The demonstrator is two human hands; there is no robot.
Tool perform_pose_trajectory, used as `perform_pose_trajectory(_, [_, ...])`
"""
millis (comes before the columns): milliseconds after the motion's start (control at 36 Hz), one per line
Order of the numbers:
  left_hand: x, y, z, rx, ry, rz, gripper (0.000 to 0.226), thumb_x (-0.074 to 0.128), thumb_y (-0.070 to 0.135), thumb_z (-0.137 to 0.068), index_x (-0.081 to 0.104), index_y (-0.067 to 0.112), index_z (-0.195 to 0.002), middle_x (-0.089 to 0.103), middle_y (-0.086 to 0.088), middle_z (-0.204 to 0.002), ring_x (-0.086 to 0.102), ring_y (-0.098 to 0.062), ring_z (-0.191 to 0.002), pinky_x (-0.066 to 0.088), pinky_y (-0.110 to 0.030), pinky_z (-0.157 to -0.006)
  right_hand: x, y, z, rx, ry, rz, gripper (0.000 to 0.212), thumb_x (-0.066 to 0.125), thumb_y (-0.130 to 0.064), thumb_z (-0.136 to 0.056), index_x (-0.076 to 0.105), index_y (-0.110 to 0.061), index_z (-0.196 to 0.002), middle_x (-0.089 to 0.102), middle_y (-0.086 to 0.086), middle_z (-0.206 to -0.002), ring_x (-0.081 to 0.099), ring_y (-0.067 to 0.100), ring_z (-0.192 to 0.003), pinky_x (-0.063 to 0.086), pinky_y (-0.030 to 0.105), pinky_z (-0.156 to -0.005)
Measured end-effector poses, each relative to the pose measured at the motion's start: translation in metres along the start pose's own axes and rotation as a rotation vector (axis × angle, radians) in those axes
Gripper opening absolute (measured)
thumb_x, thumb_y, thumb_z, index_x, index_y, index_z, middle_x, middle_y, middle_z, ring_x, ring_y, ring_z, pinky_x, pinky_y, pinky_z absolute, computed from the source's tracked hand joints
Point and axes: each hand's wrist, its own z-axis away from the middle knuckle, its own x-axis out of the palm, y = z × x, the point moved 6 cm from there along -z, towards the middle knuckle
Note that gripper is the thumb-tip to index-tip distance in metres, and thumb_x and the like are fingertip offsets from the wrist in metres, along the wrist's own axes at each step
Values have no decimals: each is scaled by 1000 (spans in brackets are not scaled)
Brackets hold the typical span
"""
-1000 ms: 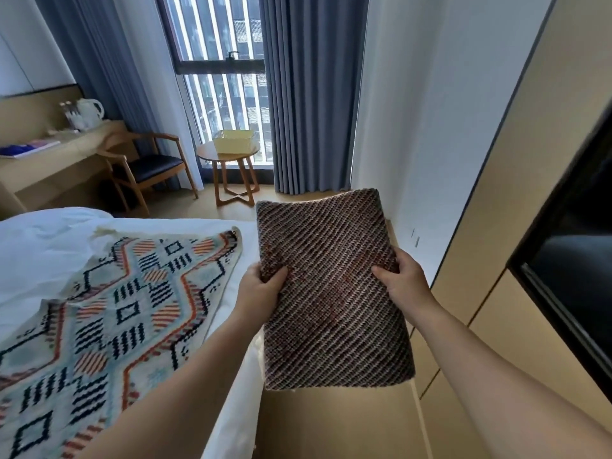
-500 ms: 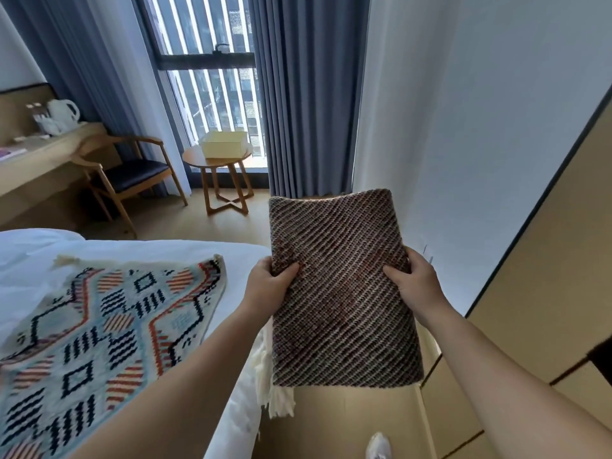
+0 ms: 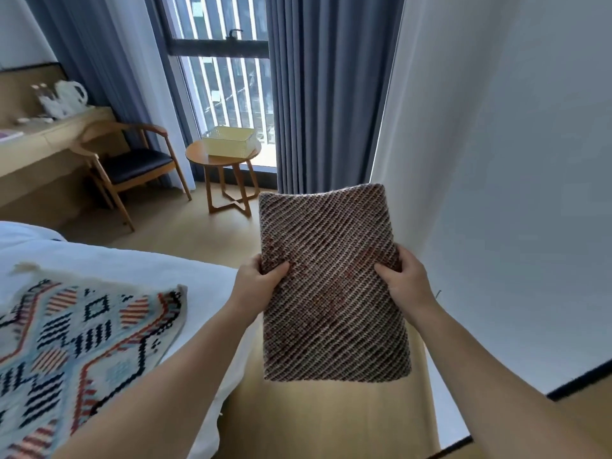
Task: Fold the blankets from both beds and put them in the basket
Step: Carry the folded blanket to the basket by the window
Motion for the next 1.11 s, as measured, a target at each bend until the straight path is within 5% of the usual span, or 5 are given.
perform_pose_trajectory(444, [27,4,-232,-23,-24,86,36,79,7,-75,64,4,-108,73,-7,-100,72,-19,-87,57,-24,-69,41,0,-227,-23,-19,10,40,63,-6,-89,58,-14,-128,66,1,-116,63,17,-106,49,44,-99])
perform_pose_trajectory(556, [24,10,-309,-37,-36,115,39,81,6,-73,64,4,-107,73,-10,-102,72,-21,-89,58,-34,-79,68,-7,-298,-9,-4,5,40,62,-7,-89,57,-15,-129,66,-1,-114,63,14,-103,49,41,-98])
perform_pose_trajectory(750, [8,28,-428,-65,-48,94,74,91,29,-47,61,3,-109,73,-11,-103,71,-25,-93,56,-42,-87,113,-24,-405,-34,-14,13,42,62,-8,-90,56,-17,-129,63,-3,-112,60,14,-102,46,28,-91])
perform_pose_trajectory(889, [10,36,-494,-92,-30,146,48,82,6,-71,57,-1,-111,71,-15,-104,72,-25,-91,58,-30,-75,138,-27,-477,-45,-49,1,38,63,-8,-89,57,-24,-124,64,-5,-111,61,11,-100,47,31,-94])
perform_pose_trajectory(1111, [12,35,-607,-68,62,111,39,79,11,-76,61,6,-111,73,-8,-104,72,-20,-91,57,-32,-79,178,-13,-609,-49,-123,-13,39,63,-10,-89,59,-19,-126,66,-5,-114,62,11,-104,50,36,-96])
